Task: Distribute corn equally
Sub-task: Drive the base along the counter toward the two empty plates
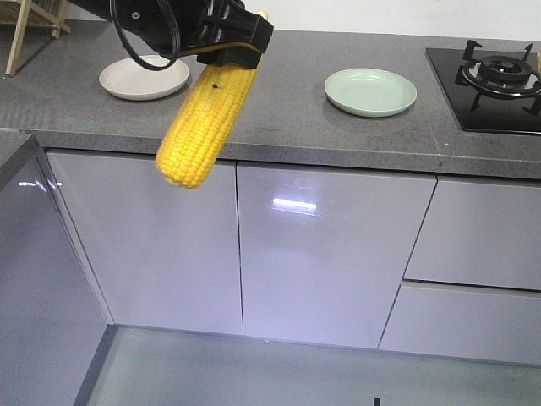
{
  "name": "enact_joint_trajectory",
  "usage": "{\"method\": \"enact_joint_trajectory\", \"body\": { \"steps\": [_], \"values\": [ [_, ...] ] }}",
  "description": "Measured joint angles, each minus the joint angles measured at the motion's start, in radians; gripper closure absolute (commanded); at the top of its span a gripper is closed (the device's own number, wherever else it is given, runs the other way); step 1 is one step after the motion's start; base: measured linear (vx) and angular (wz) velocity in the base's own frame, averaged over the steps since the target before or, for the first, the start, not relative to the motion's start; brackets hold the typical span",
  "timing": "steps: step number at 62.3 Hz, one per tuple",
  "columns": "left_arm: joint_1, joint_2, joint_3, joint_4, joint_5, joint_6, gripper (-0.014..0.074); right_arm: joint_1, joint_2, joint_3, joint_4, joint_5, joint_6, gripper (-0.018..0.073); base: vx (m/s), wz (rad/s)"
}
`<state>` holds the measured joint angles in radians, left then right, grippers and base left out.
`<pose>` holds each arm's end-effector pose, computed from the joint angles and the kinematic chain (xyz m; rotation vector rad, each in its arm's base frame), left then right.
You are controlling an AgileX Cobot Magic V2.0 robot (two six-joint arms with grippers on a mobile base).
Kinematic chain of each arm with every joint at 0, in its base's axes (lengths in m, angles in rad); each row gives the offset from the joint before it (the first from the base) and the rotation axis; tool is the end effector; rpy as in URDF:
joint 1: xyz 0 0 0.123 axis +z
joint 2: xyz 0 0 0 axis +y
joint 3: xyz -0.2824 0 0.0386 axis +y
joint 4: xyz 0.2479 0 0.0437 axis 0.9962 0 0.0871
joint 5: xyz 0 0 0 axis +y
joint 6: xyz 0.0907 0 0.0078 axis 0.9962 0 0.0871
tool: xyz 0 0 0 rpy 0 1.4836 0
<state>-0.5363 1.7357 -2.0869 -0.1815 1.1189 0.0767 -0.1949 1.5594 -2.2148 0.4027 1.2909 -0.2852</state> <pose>0.3124 -0.2029 0.4654 0.6856 2.1715 -0.4710 0.2795 -0.0202 0.5492 -0.2030 2.0488 0.1807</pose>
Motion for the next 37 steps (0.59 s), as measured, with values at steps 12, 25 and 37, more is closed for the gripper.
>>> {"method": "enact_joint_trajectory", "body": {
  "steps": [12, 25, 37],
  "values": [
    [0.0, 0.0, 0.0, 0.0, 0.0, 0.0, 0.0603, 0.0, 0.0, 0.0, 0.0, 0.0, 0.0, 0.0564, 0.08, -0.06],
    [0.0, 0.0, -0.001, 0.0, 0.0, 0.0, 0.0603, 0.0, 0.0, 0.0, 0.0, 0.0, 0.0, 0.0564, 0.09, -0.09],
    [0.0, 0.0, -0.001, 0.0, 0.0, 0.0, 0.0603, 0.0, 0.0, 0.0, 0.0, 0.0, 0.0, 0.0564, 0.09, -0.08]
  ]
}}
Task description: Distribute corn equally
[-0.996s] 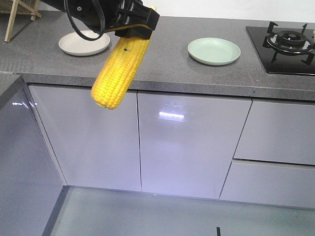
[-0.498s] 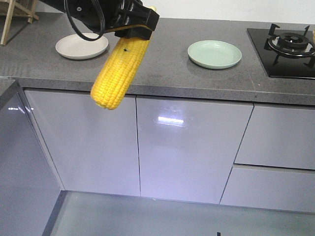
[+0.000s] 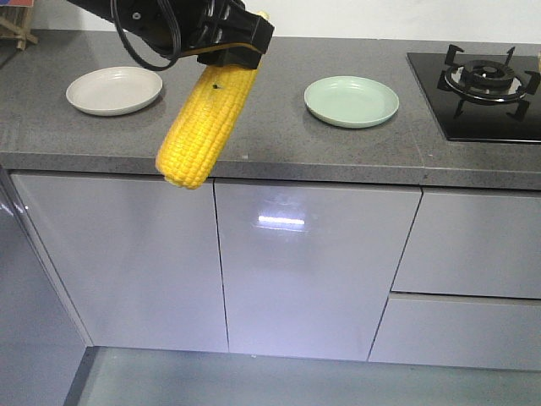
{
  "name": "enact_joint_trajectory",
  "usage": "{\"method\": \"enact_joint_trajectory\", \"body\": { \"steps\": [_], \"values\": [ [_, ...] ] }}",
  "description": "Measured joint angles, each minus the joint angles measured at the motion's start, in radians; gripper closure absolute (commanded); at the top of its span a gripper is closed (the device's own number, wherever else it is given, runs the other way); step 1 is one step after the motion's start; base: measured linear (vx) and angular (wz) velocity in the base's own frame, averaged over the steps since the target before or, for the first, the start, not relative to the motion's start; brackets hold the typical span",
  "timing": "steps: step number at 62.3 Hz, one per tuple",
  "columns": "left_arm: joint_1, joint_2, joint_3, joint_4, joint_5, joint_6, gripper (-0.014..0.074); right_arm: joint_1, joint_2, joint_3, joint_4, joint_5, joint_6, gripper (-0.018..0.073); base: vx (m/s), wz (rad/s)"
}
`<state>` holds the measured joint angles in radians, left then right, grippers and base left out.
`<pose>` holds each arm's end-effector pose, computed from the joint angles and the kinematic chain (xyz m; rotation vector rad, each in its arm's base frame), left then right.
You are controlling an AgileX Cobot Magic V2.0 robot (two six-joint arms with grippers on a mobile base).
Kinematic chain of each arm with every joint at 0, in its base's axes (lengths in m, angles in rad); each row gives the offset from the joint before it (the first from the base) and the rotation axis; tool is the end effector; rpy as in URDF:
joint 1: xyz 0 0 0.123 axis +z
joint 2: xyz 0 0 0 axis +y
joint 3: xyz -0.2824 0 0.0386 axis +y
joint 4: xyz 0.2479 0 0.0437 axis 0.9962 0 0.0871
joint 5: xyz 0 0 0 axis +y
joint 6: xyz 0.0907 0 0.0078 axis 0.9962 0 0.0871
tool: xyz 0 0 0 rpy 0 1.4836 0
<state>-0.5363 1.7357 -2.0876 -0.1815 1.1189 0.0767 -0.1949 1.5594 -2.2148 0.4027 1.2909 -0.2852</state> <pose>0.3124 -0.2029 0.4656 0.6854 2.1708 -0.4711 0.2795 -0.0202 0.5492 -0.2030 2.0488 0.1807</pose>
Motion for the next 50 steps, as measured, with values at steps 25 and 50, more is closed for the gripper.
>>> {"method": "enact_joint_trajectory", "body": {
  "steps": [25, 50],
  "values": [
    [0.0, 0.0, 0.0, 0.0, 0.0, 0.0, 0.0603, 0.0, 0.0, 0.0, 0.0, 0.0, 0.0, 0.0564, 0.11, -0.01],
    [0.0, 0.0, 0.0, 0.0, 0.0, 0.0, 0.0603, 0.0, 0.0, 0.0, 0.0, 0.0, 0.0, 0.0564, 0.13, -0.01]
  ]
}}
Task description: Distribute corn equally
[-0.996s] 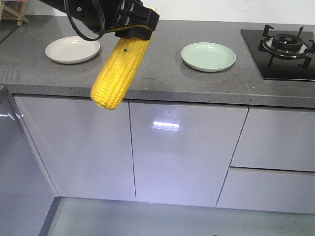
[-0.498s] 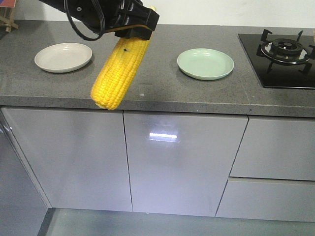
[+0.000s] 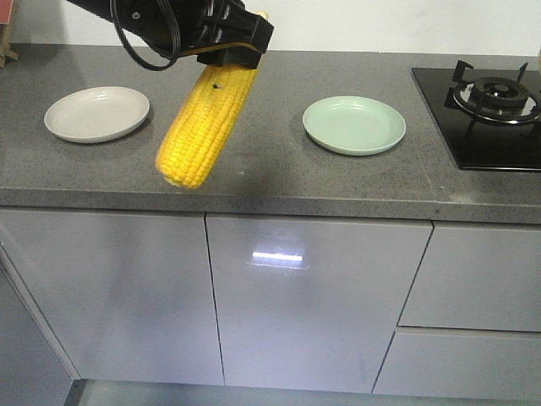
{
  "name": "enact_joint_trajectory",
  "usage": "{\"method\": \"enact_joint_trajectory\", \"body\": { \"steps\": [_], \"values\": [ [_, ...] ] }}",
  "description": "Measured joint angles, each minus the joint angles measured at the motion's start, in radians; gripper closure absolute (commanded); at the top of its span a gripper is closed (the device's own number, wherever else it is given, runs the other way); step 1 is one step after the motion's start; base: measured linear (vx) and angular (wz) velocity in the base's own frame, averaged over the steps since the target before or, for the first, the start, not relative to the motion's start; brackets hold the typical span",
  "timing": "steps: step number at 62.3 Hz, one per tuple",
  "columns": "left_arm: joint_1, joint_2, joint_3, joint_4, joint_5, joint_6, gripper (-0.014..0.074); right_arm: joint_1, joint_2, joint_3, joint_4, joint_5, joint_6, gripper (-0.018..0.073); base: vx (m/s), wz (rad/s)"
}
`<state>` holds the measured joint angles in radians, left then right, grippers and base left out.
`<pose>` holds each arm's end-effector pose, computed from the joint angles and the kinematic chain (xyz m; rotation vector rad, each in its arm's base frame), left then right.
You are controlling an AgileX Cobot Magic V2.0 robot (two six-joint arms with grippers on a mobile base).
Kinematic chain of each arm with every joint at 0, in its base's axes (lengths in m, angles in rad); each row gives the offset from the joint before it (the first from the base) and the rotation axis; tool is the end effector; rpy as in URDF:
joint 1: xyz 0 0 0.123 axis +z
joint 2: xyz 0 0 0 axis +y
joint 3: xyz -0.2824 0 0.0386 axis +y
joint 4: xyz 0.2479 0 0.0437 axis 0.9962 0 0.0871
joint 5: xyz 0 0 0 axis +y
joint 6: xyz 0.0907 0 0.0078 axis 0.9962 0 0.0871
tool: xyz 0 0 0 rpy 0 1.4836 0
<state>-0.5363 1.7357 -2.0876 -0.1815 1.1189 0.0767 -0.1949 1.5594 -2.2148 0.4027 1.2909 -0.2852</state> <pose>0.3124 -0.2029 0.4656 0.6854 2.1708 -0.4711 0.2795 -0.0202 0.5492 -0.2030 2.0488 0.1807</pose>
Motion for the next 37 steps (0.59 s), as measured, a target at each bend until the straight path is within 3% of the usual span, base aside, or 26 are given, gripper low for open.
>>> {"method": "enact_joint_trajectory", "body": {
  "steps": [37],
  "values": [
    [0.0, 0.0, 0.0, 0.0, 0.0, 0.0, 0.0603, 0.0, 0.0, 0.0, 0.0, 0.0, 0.0, 0.0564, 0.13, -0.03]
  ]
}}
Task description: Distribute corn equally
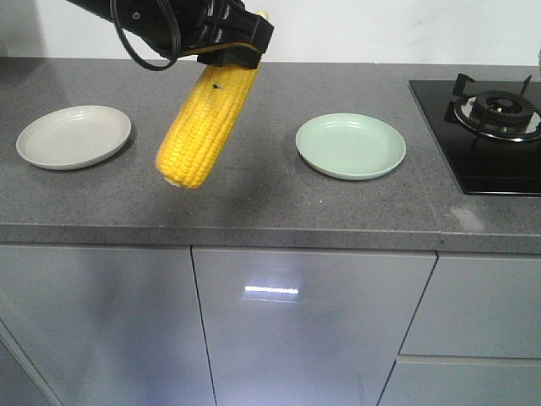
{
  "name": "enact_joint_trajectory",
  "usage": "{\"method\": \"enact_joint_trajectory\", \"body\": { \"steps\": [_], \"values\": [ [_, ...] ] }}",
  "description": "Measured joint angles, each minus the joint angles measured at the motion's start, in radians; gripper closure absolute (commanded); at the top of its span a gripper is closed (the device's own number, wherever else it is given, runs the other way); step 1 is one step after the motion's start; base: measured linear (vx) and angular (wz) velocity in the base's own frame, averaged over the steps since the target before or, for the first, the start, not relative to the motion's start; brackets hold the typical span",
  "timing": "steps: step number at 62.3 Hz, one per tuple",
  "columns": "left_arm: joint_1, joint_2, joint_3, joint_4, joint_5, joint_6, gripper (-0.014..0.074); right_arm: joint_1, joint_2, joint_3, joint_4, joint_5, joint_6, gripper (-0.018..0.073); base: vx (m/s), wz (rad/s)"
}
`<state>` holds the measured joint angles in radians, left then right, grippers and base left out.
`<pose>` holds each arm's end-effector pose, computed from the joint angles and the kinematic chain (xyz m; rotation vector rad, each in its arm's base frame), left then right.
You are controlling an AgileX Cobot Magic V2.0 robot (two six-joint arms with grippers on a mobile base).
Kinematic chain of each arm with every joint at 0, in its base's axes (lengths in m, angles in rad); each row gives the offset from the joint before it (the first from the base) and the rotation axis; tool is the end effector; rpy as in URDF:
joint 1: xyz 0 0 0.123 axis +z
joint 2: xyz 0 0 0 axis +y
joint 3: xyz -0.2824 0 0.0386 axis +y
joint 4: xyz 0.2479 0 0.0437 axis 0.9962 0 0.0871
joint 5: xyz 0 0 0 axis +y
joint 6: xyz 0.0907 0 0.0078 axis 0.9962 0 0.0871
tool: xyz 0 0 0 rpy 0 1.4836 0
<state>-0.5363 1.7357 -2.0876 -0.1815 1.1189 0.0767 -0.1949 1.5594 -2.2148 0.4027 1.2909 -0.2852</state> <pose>0.3124 -0.2029 0.4656 0.6854 2.1708 -0.4711 0.2795 -0.0202 0.5492 -0.2030 2.0488 0.1807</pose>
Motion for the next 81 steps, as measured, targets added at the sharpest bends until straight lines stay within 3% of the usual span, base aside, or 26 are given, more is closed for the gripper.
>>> {"method": "enact_joint_trajectory", "body": {
  "steps": [81],
  "values": [
    [0.0, 0.0, 0.0, 0.0, 0.001, 0.0, 0.0603, 0.0, 0.0, 0.0, 0.0, 0.0, 0.0, 0.0564, 0.11, -0.01]
  ]
}}
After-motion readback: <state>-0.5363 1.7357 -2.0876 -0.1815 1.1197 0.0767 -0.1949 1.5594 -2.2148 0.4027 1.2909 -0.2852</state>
